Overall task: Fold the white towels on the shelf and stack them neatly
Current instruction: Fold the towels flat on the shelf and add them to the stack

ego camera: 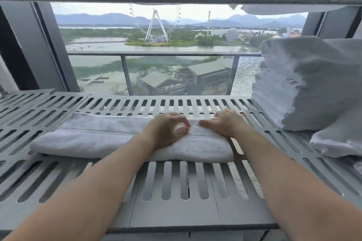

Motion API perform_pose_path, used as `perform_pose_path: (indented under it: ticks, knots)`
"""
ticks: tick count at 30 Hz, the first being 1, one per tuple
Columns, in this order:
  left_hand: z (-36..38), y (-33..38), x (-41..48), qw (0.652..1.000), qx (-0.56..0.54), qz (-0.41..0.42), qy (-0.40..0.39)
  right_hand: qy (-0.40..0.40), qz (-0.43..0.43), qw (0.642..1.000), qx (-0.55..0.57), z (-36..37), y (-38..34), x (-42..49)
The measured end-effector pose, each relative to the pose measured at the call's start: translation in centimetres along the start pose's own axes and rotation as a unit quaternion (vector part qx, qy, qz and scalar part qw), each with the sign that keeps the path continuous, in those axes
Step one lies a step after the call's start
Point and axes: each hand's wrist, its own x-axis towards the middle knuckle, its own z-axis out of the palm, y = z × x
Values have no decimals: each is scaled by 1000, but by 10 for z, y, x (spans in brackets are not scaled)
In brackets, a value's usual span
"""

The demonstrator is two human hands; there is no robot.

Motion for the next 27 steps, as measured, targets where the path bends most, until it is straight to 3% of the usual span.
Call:
perform_pose_path:
  ticks: [4,7,10,15,18,20,22,24,26,27]
  knots:
    - [5,4,-2,995,67,-21,76,87,-11,989,121,3,-7,-1]
    - [8,6,-5,994,73,-60,61,119,56,961,242,2,-14,-5]
    - [6,8,-6,995,64,-71,42,69,106,938,324,-2,-10,-9]
    - [5,13,-3,992,100,-68,44,-50,67,974,212,-9,-16,-16]
    - [-7,11,-10,994,98,-51,25,-47,18,955,293,-3,-18,-14]
    - [-23,3,-19,994,88,-63,29,-22,46,942,332,-2,-19,-13]
    - [-39,-9,-26,979,135,-150,21,-6,76,936,342,-7,-24,-12]
    - [-48,-20,-33,929,205,-304,-55,-3,102,919,381,-16,-37,-10]
    - [-47,-26,-40,873,207,-414,-153,-34,109,864,491,-24,-49,-7]
    - [-42,-27,-43,865,180,-434,-173,-61,100,818,564,-27,-57,-8]
